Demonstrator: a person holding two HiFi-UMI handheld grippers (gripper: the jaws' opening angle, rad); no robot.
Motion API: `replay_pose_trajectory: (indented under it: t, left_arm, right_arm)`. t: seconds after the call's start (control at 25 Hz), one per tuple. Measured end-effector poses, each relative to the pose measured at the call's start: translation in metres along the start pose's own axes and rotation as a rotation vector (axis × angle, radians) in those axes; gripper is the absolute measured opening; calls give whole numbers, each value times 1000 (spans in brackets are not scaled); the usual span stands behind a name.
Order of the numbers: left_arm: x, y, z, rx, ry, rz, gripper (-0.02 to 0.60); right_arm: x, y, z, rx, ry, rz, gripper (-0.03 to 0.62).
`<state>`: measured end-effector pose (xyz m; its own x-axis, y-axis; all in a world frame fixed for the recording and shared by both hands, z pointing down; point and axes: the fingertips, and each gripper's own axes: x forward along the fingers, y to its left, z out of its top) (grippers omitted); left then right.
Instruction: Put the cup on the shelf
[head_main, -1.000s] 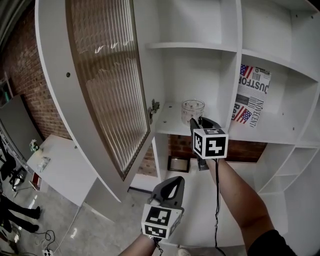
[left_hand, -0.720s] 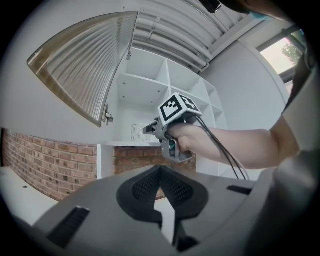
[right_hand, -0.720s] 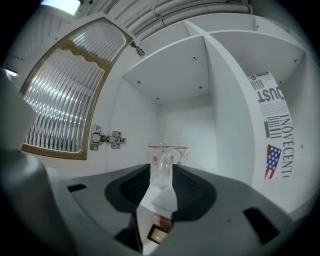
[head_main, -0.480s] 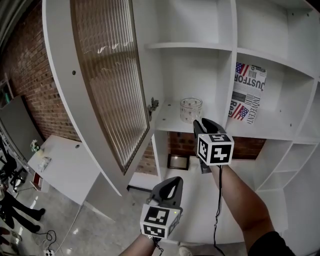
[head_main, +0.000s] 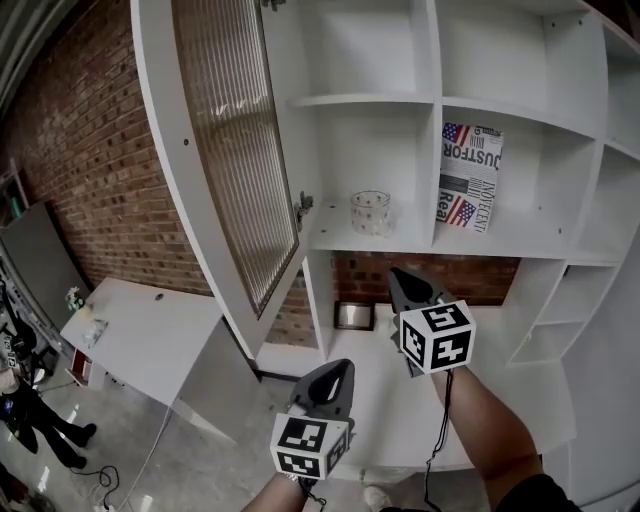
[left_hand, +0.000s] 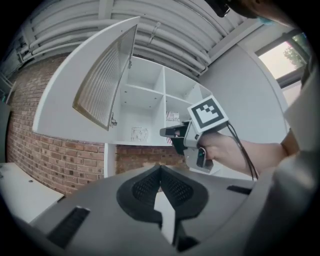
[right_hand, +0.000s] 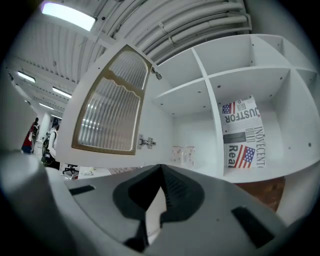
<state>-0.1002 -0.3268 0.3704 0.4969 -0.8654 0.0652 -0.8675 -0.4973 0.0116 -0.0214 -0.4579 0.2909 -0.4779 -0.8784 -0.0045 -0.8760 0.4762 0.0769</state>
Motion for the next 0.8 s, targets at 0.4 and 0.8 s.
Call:
replay_pose_trajectory:
  t: [0.4,0.8]
  left_arm:
    - [-88,-41,-31,5,39,16,5]
    - [-146,-70,-46,-44,29,17,5]
  right_arm:
    - [-127,75,-50,50,35,60,0]
    - [-206,117,-69,72,49,65,0]
